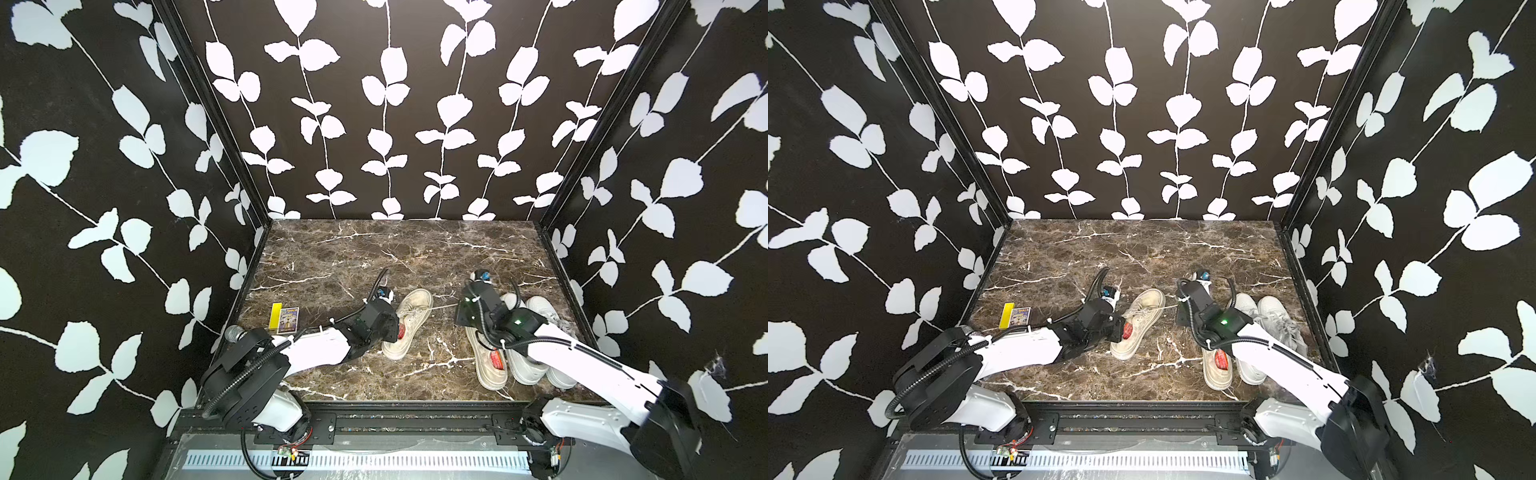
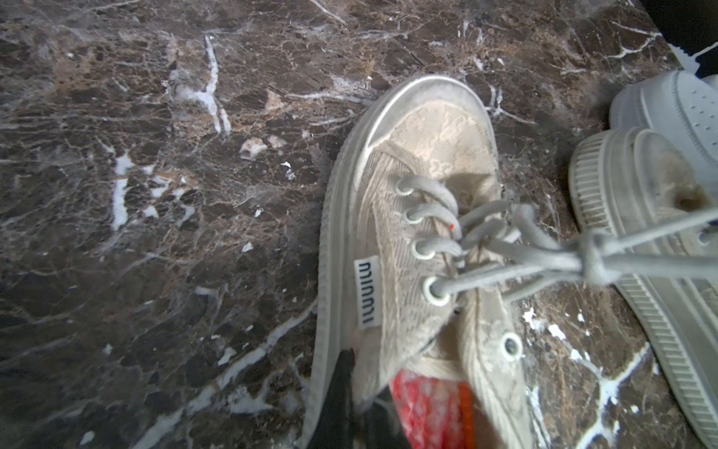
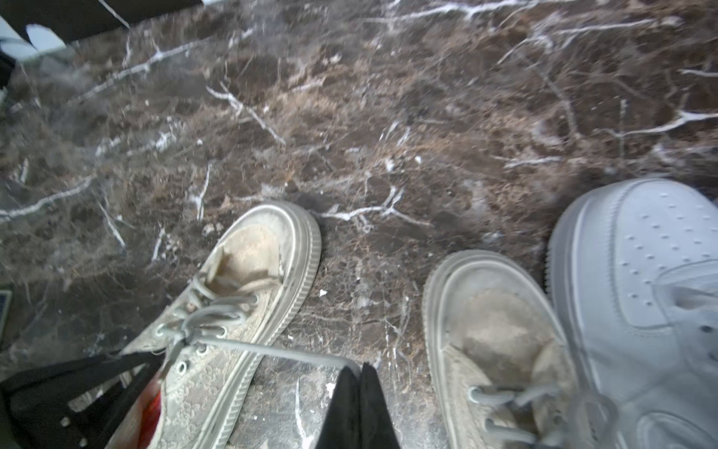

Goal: Remove the insole from the shoe
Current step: Untie the shoelace on the shoe.

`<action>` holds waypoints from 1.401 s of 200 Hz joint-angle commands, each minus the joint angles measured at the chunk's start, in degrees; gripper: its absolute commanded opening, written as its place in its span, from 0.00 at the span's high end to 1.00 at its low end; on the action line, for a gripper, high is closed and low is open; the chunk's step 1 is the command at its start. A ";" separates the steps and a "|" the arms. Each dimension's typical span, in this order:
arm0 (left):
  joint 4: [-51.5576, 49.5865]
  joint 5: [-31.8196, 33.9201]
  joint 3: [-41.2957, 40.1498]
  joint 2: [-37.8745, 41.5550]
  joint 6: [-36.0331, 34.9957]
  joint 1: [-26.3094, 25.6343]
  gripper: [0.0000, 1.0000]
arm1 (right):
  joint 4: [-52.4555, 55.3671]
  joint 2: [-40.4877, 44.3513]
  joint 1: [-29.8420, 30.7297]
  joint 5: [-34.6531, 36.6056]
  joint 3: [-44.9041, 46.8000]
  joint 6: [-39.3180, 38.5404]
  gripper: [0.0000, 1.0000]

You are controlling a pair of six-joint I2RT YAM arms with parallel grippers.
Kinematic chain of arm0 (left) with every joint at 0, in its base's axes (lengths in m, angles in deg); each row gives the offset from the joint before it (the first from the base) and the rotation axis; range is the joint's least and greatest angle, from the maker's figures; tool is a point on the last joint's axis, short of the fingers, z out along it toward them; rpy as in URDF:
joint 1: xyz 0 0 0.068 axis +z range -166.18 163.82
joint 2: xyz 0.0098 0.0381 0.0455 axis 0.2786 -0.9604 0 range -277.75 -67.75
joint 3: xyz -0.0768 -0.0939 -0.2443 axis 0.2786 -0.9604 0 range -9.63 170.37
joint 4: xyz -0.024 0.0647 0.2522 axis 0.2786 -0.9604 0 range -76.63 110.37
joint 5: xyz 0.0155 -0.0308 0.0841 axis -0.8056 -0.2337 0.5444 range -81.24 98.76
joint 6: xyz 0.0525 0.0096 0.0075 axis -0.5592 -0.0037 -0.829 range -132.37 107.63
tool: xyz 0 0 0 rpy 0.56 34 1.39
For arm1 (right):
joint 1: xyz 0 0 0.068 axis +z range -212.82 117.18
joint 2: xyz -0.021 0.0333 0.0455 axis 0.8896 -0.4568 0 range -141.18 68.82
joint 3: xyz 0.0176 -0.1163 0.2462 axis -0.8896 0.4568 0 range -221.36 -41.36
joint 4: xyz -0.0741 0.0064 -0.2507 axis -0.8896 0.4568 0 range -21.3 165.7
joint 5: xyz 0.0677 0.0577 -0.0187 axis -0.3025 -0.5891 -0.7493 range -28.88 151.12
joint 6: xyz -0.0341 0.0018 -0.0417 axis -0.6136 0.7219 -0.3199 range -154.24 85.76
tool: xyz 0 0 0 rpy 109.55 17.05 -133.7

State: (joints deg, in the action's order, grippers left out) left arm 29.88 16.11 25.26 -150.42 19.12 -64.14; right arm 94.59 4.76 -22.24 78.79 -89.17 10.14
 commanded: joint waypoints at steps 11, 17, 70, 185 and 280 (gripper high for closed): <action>-4.19 5.13 -0.79 1.73 1.47 1.28 1.00 | 3.47 4.91 -3.40 7.84 1.22 0.32 1.00; -4.07 5.02 -0.80 1.71 1.56 1.22 1.00 | 3.09 5.16 -3.48 7.57 1.39 0.18 1.00; -4.09 4.41 -0.44 1.46 1.61 1.27 1.00 | 3.71 4.38 -3.49 7.19 0.89 0.55 1.00; -0.47 -3.49 0.42 1.10 -1.01 1.19 1.00 | -15.69 -20.76 5.08 -19.38 -2.99 -7.45 0.75; -0.70 -4.31 0.22 1.28 -1.61 1.19 1.00 | -19.44 -27.26 6.70 -23.87 -6.60 -7.40 0.71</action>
State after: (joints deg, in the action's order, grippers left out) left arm 29.45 12.68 25.15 -150.22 17.74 -63.20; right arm 76.25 -22.47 -16.03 54.35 -94.59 2.80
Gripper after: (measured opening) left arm 0.063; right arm 0.298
